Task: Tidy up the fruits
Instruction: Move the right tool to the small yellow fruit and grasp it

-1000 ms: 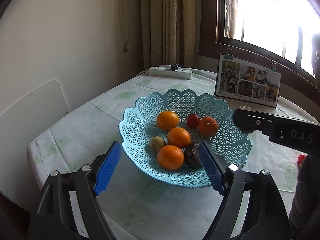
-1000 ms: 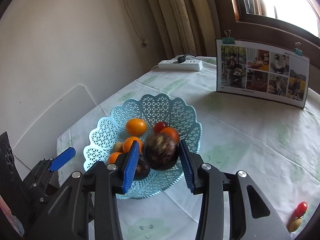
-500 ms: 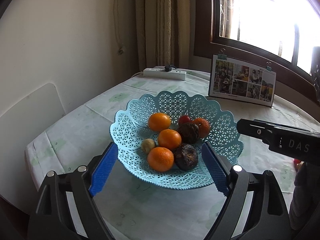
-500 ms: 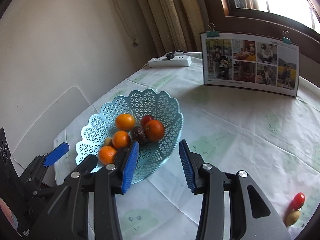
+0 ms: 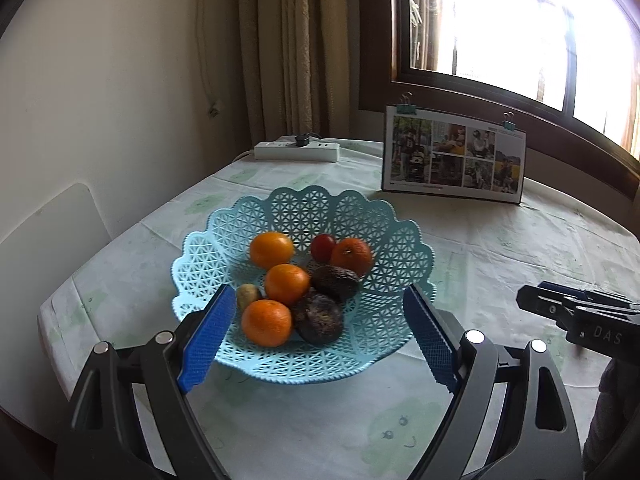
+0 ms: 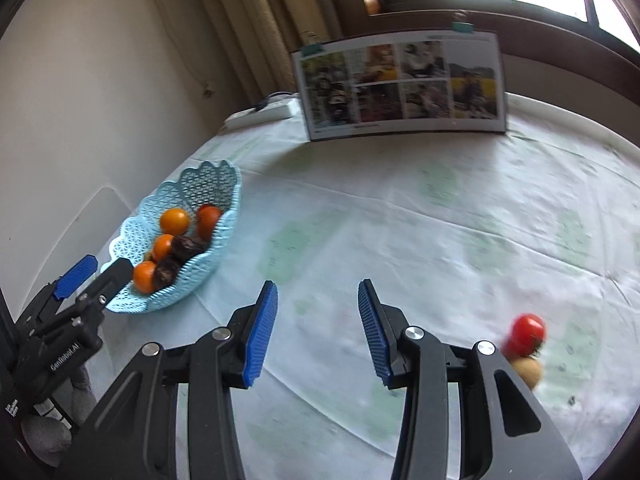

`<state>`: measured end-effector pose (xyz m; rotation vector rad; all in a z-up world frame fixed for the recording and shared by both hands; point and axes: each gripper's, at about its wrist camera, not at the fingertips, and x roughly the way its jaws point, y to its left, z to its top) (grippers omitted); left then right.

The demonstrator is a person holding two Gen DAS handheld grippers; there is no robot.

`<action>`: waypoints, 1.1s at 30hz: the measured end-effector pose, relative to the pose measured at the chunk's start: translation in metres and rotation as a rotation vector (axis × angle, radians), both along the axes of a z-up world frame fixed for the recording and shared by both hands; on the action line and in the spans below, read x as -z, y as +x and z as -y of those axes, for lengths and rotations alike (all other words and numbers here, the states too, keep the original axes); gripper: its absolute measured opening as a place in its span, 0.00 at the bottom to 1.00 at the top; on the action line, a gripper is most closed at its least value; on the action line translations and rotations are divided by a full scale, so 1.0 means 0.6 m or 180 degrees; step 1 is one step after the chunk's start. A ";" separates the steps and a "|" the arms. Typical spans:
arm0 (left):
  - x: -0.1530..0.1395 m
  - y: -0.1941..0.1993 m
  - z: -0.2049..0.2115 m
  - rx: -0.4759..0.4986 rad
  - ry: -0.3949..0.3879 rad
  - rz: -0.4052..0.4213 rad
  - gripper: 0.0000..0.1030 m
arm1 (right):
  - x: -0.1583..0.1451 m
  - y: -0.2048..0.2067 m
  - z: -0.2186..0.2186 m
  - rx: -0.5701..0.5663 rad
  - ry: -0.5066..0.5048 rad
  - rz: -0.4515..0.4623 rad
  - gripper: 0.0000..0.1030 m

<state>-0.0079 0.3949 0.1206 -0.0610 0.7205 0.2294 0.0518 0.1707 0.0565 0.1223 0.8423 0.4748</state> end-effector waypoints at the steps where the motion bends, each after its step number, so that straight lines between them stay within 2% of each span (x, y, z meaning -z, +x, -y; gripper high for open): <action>1: 0.000 0.002 0.006 0.0027 0.0000 -0.0003 0.84 | 0.000 -0.003 0.011 0.0039 -0.0005 0.0015 0.41; 7: -0.004 0.010 0.033 0.0148 0.0040 -0.0007 0.84 | -0.001 -0.028 0.070 0.0263 -0.0208 0.0193 0.41; 16: -0.006 0.021 0.065 0.0265 0.0060 -0.0021 0.84 | 0.029 -0.048 0.163 0.0614 -0.0294 0.0032 0.41; 29: -0.007 0.032 0.117 0.0452 0.0127 -0.0057 0.84 | 0.063 -0.023 0.184 0.0610 -0.0289 -0.0178 0.40; 33: -0.005 0.035 0.130 0.0506 0.0142 -0.0073 0.84 | 0.065 -0.022 0.181 0.0538 -0.0273 -0.0178 0.28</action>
